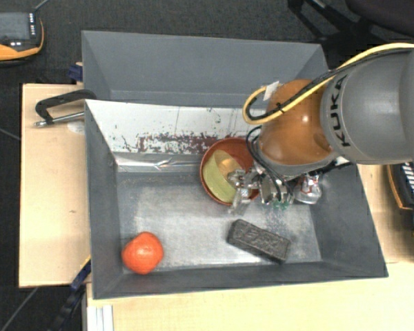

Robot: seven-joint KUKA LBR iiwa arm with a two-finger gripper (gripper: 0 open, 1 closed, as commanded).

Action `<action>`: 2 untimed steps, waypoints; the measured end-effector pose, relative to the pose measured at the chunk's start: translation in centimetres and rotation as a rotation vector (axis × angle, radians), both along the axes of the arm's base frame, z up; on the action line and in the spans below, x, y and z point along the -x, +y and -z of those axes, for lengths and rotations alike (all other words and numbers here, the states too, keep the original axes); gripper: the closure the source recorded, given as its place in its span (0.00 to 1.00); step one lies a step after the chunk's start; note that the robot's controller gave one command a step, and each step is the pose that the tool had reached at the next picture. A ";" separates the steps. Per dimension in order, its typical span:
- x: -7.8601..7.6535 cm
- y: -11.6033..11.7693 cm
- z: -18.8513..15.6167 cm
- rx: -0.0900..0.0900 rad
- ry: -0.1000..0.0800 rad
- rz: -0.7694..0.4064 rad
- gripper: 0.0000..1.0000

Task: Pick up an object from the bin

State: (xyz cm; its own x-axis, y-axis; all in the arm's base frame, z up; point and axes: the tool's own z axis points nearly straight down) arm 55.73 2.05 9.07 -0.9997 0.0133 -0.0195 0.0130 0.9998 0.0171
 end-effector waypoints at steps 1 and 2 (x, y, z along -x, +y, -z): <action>3.6 -2.0 -4.8 0.001 -0.003 -0.047 1.00; 3.6 -1.9 -4.5 0.000 0.000 -0.048 1.00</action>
Offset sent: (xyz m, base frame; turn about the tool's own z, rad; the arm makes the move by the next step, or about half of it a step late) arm -0.0361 -0.0194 0.0452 -0.0486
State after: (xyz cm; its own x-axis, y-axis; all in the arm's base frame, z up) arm 52.16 0.17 13.61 -0.9992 -0.0342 -0.0198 -0.0345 0.9993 0.0174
